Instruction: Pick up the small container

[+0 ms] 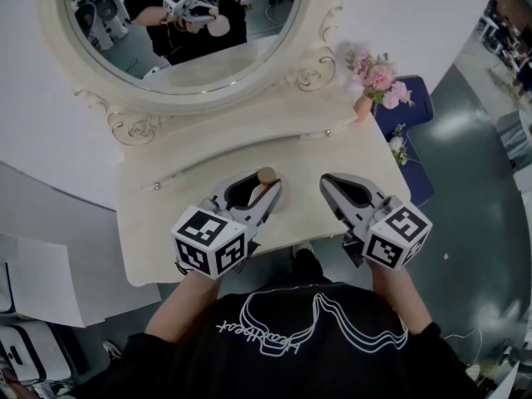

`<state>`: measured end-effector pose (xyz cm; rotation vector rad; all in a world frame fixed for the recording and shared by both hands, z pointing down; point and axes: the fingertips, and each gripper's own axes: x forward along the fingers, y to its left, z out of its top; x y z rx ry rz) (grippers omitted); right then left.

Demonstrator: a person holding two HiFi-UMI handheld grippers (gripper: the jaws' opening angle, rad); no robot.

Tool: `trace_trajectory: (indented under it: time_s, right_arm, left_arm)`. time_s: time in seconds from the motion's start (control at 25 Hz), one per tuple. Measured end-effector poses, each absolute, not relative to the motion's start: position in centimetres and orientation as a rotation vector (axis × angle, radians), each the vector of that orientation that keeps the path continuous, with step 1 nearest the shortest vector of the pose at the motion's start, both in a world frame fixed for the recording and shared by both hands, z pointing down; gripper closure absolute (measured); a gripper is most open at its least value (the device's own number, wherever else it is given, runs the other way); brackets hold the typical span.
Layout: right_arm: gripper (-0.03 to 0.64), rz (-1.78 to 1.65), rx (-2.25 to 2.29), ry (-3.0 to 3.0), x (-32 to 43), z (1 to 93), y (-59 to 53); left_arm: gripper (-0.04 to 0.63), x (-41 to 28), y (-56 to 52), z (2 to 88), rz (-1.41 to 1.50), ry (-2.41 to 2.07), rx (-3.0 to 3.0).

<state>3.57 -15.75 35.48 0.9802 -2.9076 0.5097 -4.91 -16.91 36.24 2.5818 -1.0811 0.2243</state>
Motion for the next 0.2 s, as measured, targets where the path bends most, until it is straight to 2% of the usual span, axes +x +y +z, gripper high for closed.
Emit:
trace_trajectory:
  time_s: [0.2]
  right_arm:
    - [0.609, 0.516, 0.974, -2.904, 3.26, 35.86, -15.4]
  left_arm:
    - [0.46, -5.07, -16.62, 36.35, 0.228, -1.08, 2.584]
